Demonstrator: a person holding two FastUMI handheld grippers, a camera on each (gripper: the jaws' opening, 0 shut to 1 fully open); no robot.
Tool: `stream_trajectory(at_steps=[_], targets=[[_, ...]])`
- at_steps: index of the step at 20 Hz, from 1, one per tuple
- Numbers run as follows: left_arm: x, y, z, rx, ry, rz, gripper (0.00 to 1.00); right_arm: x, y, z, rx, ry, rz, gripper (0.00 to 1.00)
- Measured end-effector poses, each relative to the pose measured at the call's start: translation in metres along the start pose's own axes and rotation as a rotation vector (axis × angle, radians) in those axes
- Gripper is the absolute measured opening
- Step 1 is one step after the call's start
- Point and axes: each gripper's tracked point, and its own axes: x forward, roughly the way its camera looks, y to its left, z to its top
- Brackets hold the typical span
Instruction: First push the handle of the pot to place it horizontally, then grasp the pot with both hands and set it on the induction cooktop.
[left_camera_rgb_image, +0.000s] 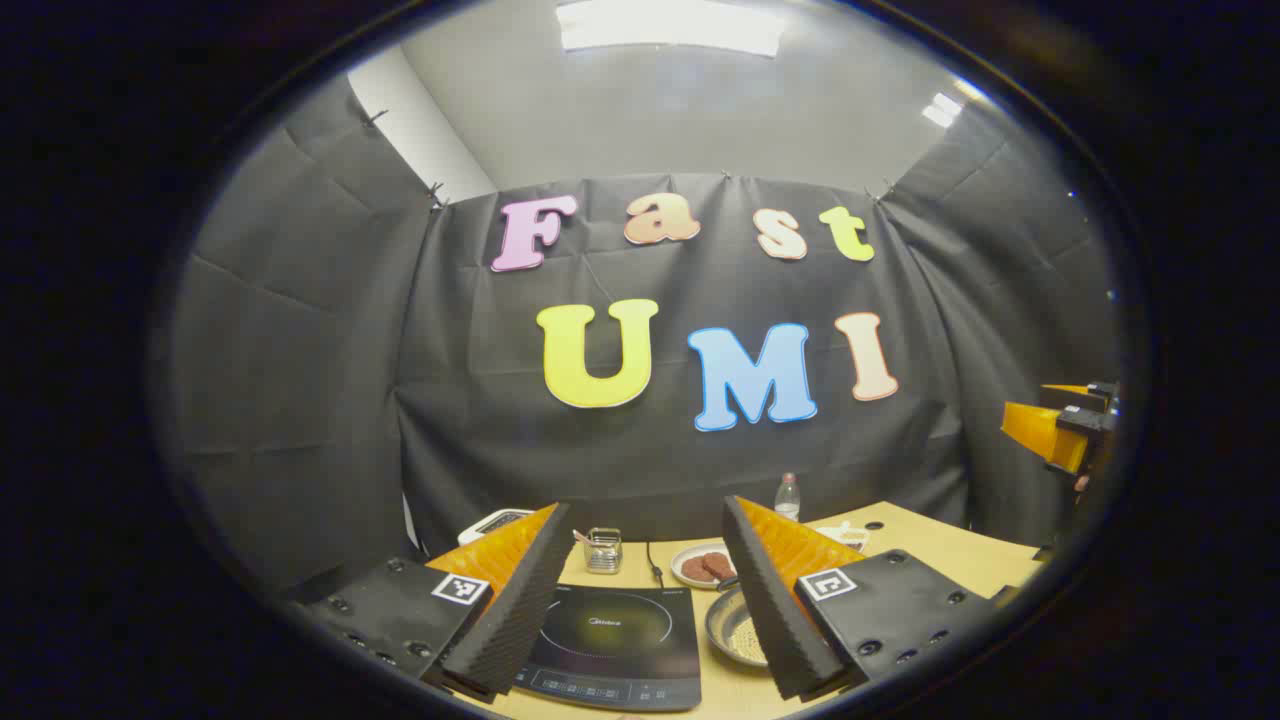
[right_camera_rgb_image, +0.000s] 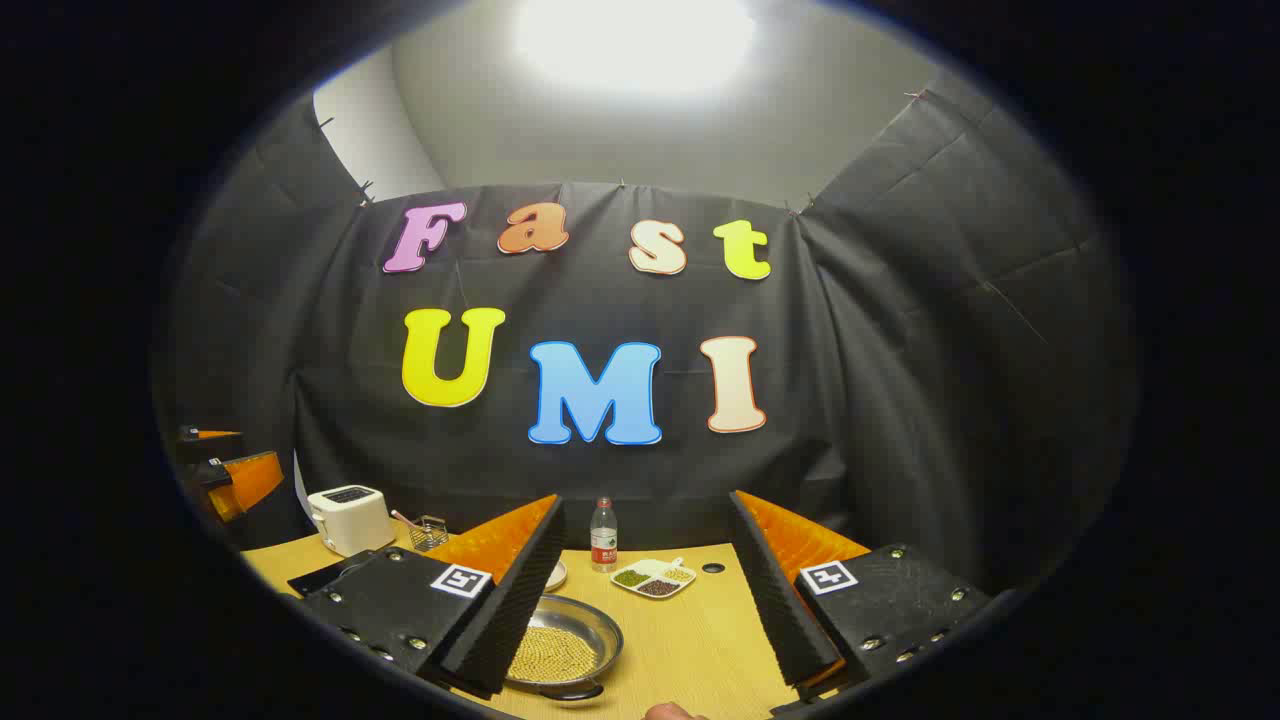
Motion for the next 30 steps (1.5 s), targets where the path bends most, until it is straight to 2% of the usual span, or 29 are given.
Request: stream_trajectory(at_steps=[7, 12, 17, 26, 27, 28, 29, 30], targets=[[0.006, 0.003, 0.0, -0.008, 0.001, 0.013, 0.99, 0.008, 0.002, 0.0, -0.004, 0.006, 0.01, 0.96], [0.007, 0.007, -0.006, -0.012, 0.008, 0.024, 0.94, 0.011, 0.006, -0.002, -0.015, 0.019, 0.026, 0.96], [0.008, 0.011, -0.006, -0.016, 0.01, 0.035, 0.99, 0.016, 0.009, -0.001, -0.023, 0.022, 0.041, 0.96], [0.005, 0.019, -0.003, 0.0, 0.003, 0.056, 0.99, 0.022, 0.019, -0.001, -0.019, 0.036, 0.068, 0.96], [0.005, 0.021, -0.002, 0.001, 0.002, 0.059, 0.99, 0.021, 0.02, -0.002, -0.021, 0.037, 0.068, 0.95], [0.005, 0.023, -0.002, 0.0, 0.001, 0.061, 0.99, 0.023, 0.022, -0.003, -0.022, 0.038, 0.068, 0.85], [0.005, 0.026, -0.002, -0.002, 0.0, 0.065, 0.99, 0.022, 0.023, -0.003, -0.021, 0.04, 0.07, 0.86], [0.005, 0.027, -0.003, -0.005, 0.0, 0.067, 0.99, 0.023, 0.025, -0.002, -0.019, 0.04, 0.07, 0.76]])
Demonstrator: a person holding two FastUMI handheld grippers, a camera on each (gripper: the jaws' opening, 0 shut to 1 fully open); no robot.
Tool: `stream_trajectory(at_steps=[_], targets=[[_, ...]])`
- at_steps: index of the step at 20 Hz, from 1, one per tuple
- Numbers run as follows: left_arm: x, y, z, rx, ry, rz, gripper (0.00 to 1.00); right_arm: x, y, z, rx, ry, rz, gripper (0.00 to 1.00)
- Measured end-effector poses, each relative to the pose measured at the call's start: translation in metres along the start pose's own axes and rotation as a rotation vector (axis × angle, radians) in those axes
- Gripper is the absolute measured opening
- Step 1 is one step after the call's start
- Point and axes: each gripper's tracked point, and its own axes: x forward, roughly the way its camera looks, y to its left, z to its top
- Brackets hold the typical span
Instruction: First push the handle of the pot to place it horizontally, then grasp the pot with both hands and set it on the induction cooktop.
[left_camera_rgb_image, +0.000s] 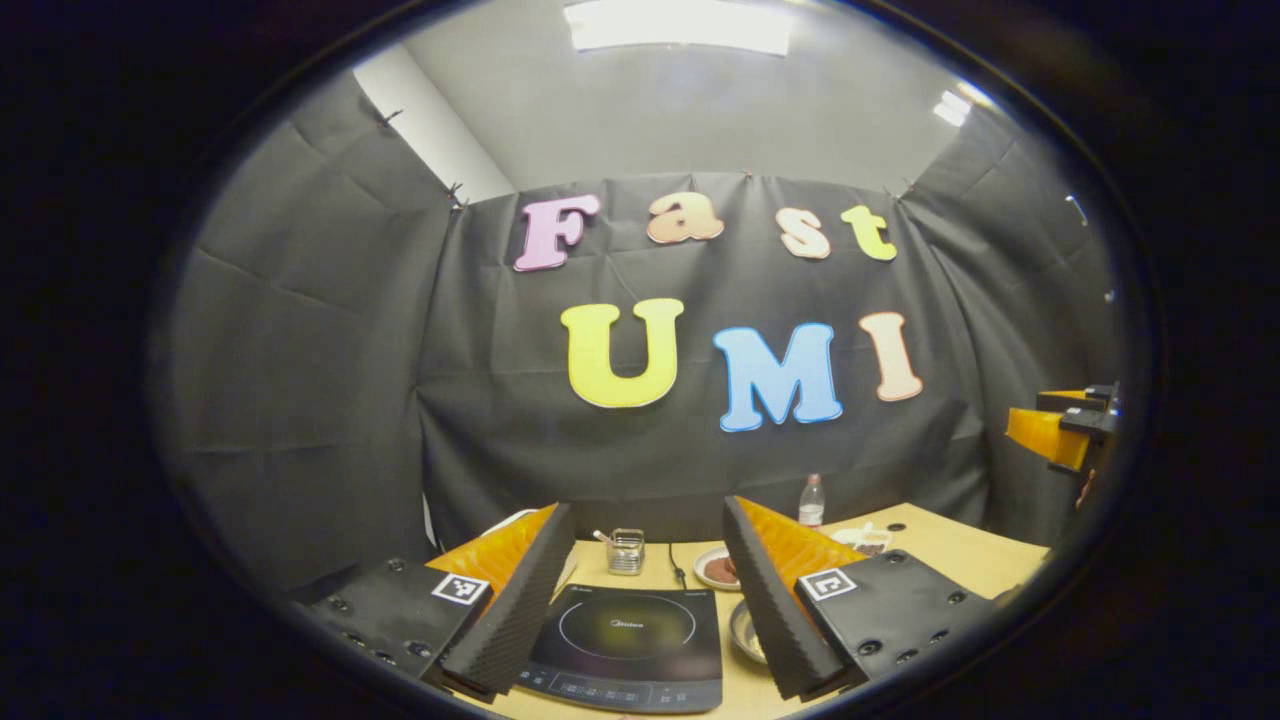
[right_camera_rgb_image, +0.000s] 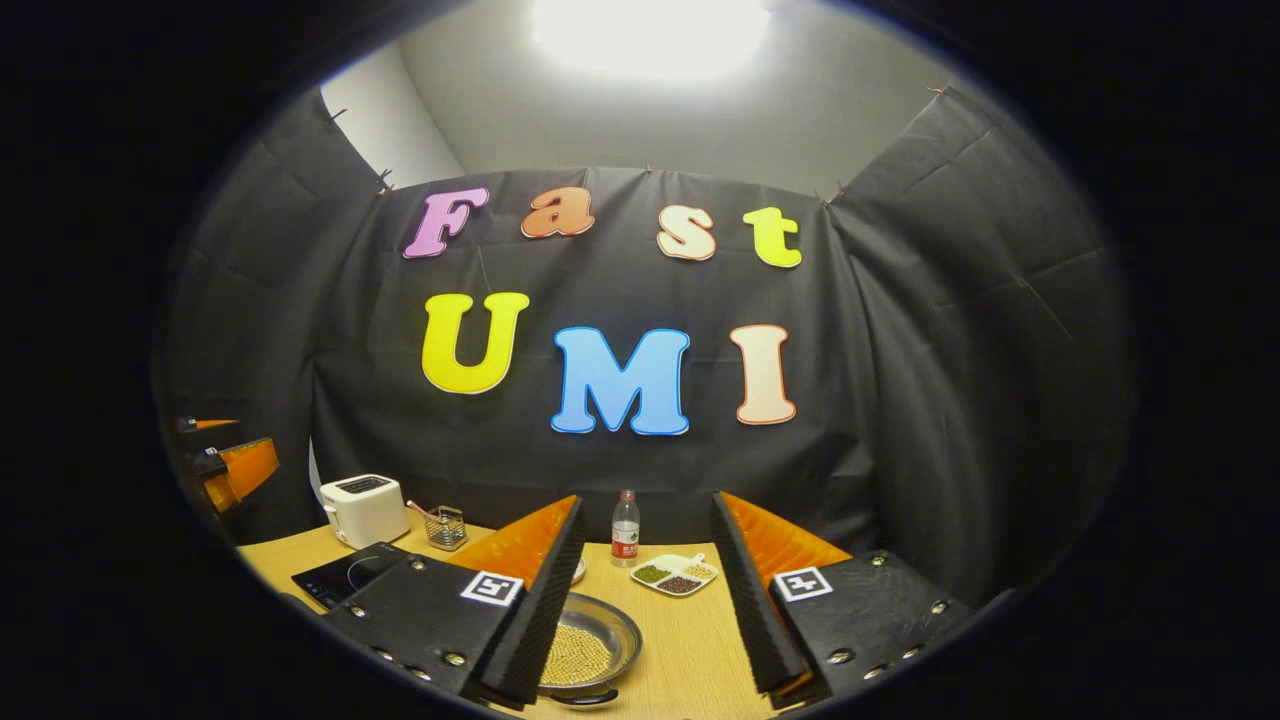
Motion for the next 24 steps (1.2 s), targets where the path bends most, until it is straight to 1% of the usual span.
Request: stream_trajectory(at_steps=[1, 2, 4, 5, 6, 7, 8, 9, 12, 14, 17, 20, 21, 22, 23, 24], targets=[[-0.001, 0.002, -0.001, 0.0, 0.001, 0.003, 0.97, 0.0, 0.005, -0.002, -0.002, 0.006, 0.008, 0.74], [0.001, 0.003, -0.002, 0.001, 0.002, 0.004, 0.99, -0.002, 0.001, -0.002, -0.007, 0.006, -0.014, 0.75], [0.001, 0.008, -0.001, 0.008, -0.002, 0.011, 0.99, 0.001, 0.005, 0.0, -0.007, 0.004, -0.008, 0.42], [0.002, 0.01, 0.0, 0.01, -0.003, 0.013, 0.99, 0.004, 0.004, 0.0, -0.01, 0.003, -0.022, 0.39], [0.003, 0.012, 0.0, 0.011, -0.006, 0.014, 0.99, 0.005, 0.003, 0.003, -0.008, -0.006, -0.028, 0.3], [0.004, 0.014, 0.0, 0.012, -0.007, 0.017, 0.99, 0.007, 0.004, 0.006, 0.001, -0.018, -0.033, 0.26], [0.005, 0.018, -0.002, 0.011, -0.007, 0.02, 0.99, 0.008, 0.009, 0.008, 0.001, -0.019, -0.036, 0.11], [0.006, 0.02, -0.001, 0.007, -0.007, 0.021, 0.99, 0.009, 0.01, 0.006, -0.004, -0.019, -0.029, 0.07], [0.008, 0.032, -0.004, 0.002, -0.006, 0.03, 0.99, 0.012, 0.034, 0.003, -0.027, -0.013, 0.047, 0.01], [0.009, 0.039, -0.006, -0.001, -0.006, 0.032, 0.99, 0.013, 0.046, -0.003, -0.04, 0.002, 0.07, 0.01], [0.012, 0.052, -0.007, -0.007, -0.008, 0.026, 0.99, 0.013, 0.073, -0.019, -0.049, 0.06, 0.119, 0.01], [0.014, 0.069, -0.008, -0.002, -0.021, 0.023, 0.99, 0.013, 0.096, -0.038, -0.107, 0.107, 0.169, 0.01], [0.014, 0.075, -0.009, 0.003, -0.025, 0.024, 0.99, 0.012, 0.104, -0.045, -0.129, 0.126, 0.195, 0.01], [0.013, 0.081, -0.01, 0.007, -0.028, 0.029, 0.97, 0.012, 0.112, -0.054, -0.143, 0.151, 0.219, 0.01], [0.013, 0.087, -0.012, 0.008, -0.027, 0.038, 0.99, 0.008, 0.121, -0.062, -0.147, 0.176, 0.246, 0.01], [0.011, 0.092, -0.014, 0.006, -0.025, 0.047, 0.97, 0.005, 0.13, -0.07, -0.143, 0.199, 0.278, 0.01]])
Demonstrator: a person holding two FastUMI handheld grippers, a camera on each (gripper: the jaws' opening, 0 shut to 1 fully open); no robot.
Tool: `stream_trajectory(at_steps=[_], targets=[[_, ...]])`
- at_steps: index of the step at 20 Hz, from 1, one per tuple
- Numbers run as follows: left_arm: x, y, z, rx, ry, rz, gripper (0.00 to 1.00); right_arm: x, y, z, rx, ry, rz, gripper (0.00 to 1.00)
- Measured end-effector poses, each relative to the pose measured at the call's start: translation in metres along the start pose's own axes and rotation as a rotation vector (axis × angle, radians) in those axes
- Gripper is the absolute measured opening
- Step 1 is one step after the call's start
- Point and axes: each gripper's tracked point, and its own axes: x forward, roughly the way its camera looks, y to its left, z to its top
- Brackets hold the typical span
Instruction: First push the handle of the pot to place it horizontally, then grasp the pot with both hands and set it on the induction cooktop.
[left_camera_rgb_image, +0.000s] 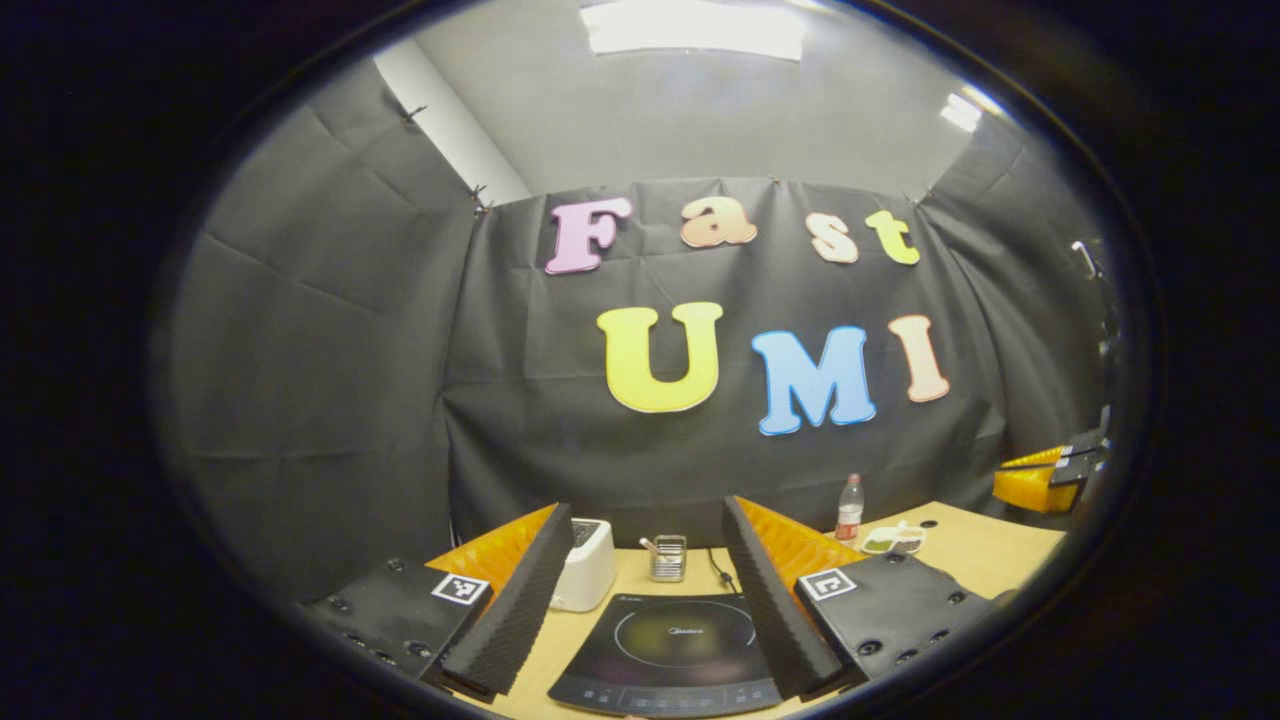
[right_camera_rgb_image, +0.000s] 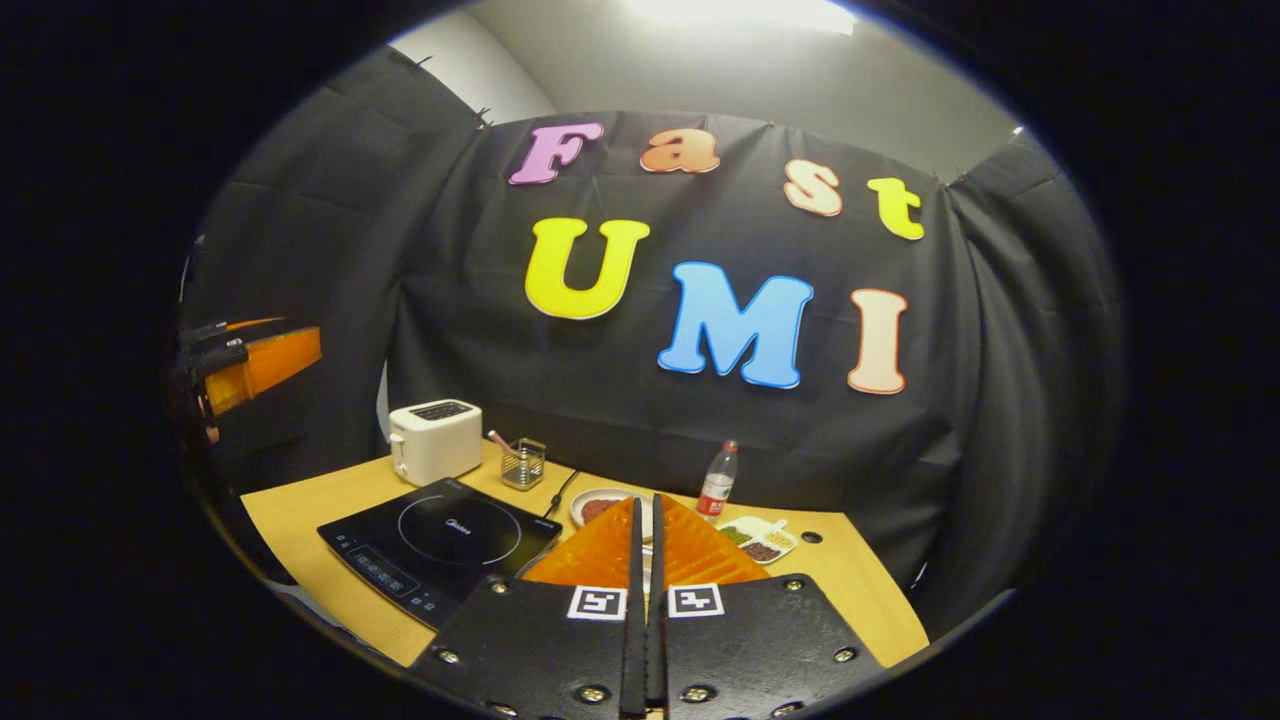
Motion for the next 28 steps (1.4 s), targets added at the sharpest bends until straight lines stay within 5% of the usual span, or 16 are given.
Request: stream_trajectory(at_steps=[7, 16, 28], targets=[[-0.006, 0.0, -0.018, 0.014, 0.046, 0.075, 0.99, 0.011, 0.052, -0.056, -0.003, 0.147, 0.245, 0.01], [-0.008, -0.041, -0.035, 0.011, 0.102, 0.181, 0.97, 0.011, 0.069, -0.146, -0.06, 0.367, 0.537, 0.01], [0.008, -0.065, -0.033, 0.055, 0.128, 0.216, 0.96, 0.006, 0.062, -0.23, -0.055, 0.626, 0.667, 0.01]])
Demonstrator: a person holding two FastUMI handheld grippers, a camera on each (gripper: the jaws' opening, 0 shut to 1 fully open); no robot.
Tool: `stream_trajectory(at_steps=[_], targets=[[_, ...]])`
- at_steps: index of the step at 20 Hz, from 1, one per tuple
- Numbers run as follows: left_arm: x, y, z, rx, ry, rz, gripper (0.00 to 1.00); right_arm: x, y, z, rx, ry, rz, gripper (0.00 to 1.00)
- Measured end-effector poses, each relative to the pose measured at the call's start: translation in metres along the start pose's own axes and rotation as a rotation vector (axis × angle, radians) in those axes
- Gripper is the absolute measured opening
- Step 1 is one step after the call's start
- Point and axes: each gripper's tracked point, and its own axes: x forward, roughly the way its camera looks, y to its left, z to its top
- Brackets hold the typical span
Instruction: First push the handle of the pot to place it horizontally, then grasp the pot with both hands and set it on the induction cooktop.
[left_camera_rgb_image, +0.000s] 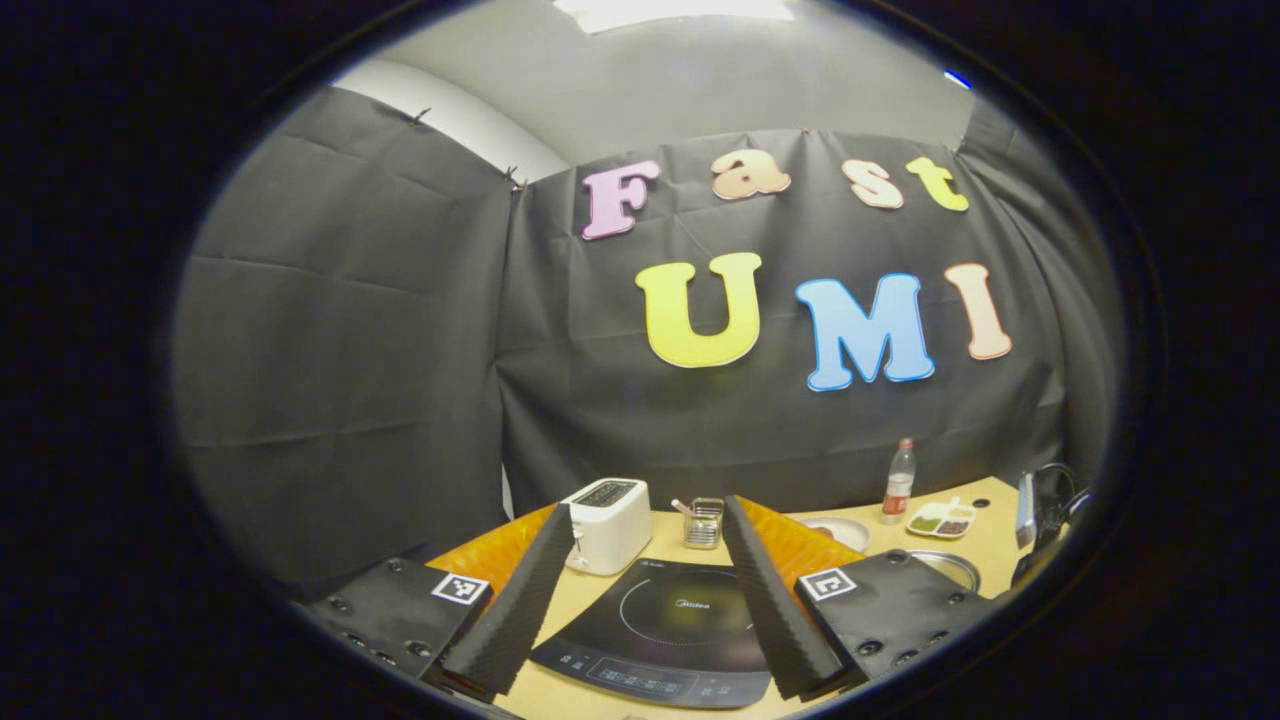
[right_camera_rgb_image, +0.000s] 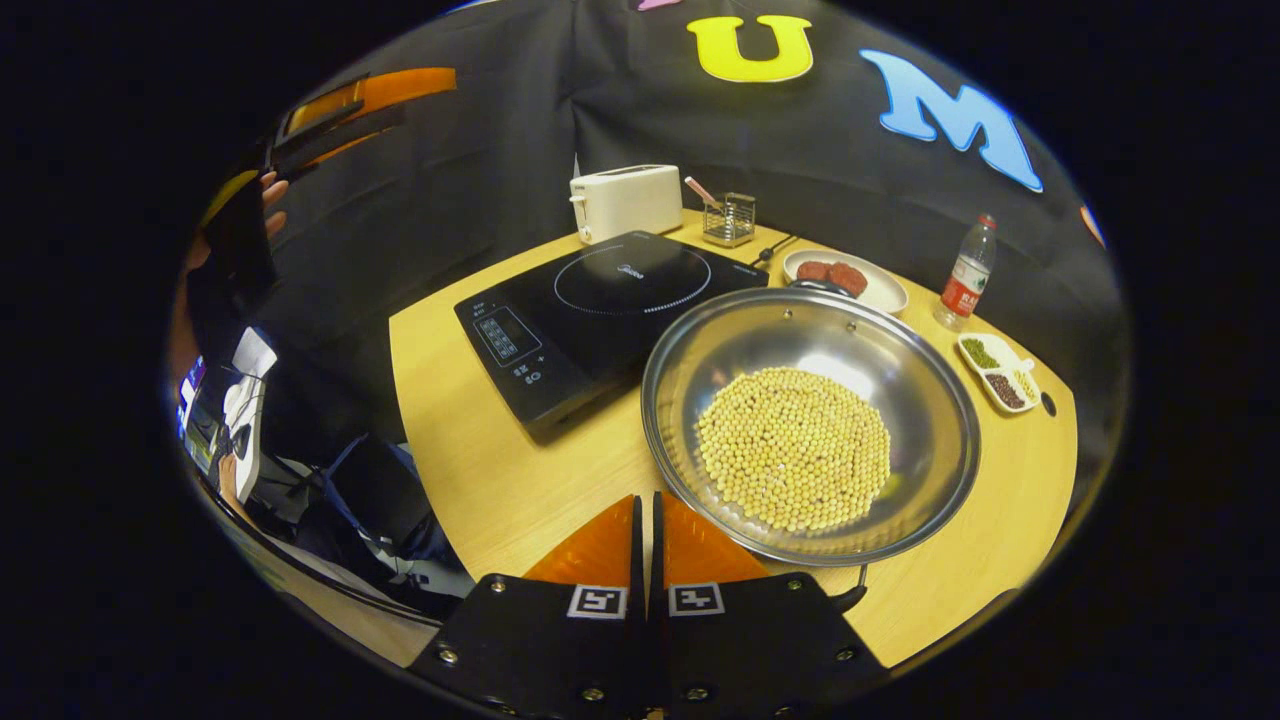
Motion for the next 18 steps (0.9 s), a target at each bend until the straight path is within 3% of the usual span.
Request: stream_trajectory(at_steps=[8, 18], targets=[[0.003, -0.027, -0.001, 0.011, 0.006, -0.035, 0.99, 0.004, -0.012, -0.025, 0.076, 0.066, 0.006, 0.01], [0.007, -0.052, 0.002, 0.006, 0.002, -0.078, 0.96, -0.001, -0.053, -0.046, 0.127, 0.099, -0.119, 0.01]])
